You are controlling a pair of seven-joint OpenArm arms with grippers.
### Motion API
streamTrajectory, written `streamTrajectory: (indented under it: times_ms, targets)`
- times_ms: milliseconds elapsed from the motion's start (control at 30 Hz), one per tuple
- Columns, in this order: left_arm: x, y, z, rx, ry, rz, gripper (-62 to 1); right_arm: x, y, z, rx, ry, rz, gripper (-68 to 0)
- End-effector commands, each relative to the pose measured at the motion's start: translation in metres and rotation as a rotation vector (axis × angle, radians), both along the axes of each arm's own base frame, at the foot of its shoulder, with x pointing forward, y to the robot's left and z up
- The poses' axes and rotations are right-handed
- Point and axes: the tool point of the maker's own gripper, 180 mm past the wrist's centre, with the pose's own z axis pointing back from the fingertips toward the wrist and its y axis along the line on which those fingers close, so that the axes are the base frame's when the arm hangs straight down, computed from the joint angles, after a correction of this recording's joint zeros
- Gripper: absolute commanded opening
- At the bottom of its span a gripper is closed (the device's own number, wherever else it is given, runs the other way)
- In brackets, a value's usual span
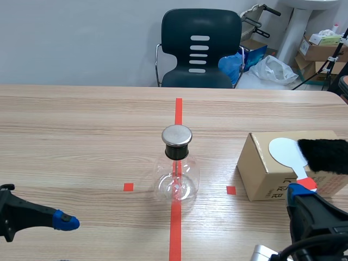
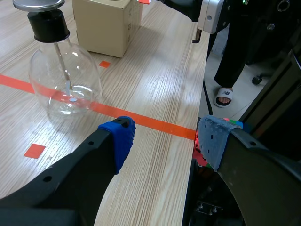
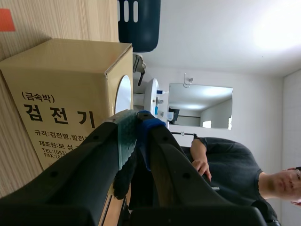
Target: Do the electroscope experiment
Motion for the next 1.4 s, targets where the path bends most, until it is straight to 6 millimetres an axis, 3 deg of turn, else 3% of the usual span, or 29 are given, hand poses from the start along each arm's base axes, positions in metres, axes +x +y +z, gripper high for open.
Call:
streamTrajectory:
  times_ms: [0, 167, 333, 1367]
  targets:
    - [0.02, 0.0, 0.028, -0.113, -0.048, 0.058, -28.1, 0.017, -0.019, 0.024, -0.001, -0.114, -0.04, -66.3]
    - [0.025, 0.002, 0.034, -0.124, -0.072, 0.066, -28.1, 0.03, -0.034, 0.035, 0.01, -0.155, -0.06, -66.4]
    - [0.026, 0.003, 0.036, -0.134, -0.076, 0.068, -28.1, 0.039, -0.035, 0.04, 0.009, -0.172, -0.056, -66.4]
    - [0.026, 0.003, 0.036, -0.133, -0.076, 0.067, -28.1, 0.039, -0.035, 0.034, 0.009, -0.135, -0.053, -66.5]
